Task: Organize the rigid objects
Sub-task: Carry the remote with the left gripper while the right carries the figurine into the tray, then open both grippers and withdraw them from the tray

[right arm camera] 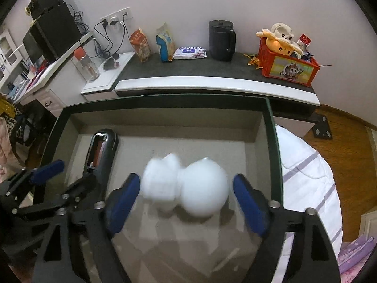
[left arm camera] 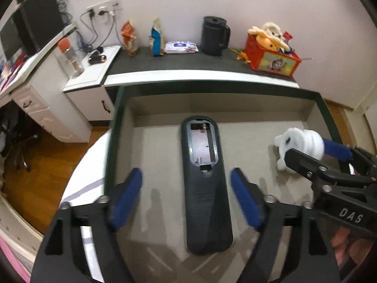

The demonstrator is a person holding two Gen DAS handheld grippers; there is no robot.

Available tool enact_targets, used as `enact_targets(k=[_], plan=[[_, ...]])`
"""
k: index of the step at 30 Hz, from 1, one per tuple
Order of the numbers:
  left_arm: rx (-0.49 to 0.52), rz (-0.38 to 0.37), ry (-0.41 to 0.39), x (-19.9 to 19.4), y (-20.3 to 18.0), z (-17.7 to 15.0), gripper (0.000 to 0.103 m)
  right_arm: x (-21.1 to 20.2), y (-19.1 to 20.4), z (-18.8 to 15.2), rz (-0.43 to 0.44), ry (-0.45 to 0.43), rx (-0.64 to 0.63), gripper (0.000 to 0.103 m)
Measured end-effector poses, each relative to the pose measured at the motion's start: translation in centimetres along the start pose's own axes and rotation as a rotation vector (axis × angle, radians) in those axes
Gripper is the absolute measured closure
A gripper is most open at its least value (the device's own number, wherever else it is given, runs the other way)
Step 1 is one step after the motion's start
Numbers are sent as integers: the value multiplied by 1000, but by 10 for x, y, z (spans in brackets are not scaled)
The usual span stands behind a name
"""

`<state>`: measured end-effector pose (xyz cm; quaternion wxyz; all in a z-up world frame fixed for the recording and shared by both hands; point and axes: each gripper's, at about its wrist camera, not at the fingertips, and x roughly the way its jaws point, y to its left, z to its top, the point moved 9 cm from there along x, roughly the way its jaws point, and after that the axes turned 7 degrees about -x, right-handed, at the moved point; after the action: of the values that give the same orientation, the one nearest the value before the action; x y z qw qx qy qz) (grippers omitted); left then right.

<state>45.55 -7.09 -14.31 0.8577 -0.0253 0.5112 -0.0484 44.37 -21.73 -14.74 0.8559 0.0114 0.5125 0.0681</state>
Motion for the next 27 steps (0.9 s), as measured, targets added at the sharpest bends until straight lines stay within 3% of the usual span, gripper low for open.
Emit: enact_targets(k=[3, 6, 13, 21, 27], plan=[[-11, -57, -36, -22, 5, -5, 0, -8, 0, -3, 30, -9, 33, 11], [5, -21, -102, -45, 11, -10, 0, -21, 6, -7, 56, -24, 42, 11], [-14, -44, -239, -114, 29, -29, 0, -76, 15, -26, 128, -125, 119, 10], [-29, -50, -308, -175, 51, -77, 0, -148, 38, -75, 119, -232, 100, 10], [-48, -51, -322, -198, 65, -120, 0, -184, 45, -116, 78, -276, 84, 10]])
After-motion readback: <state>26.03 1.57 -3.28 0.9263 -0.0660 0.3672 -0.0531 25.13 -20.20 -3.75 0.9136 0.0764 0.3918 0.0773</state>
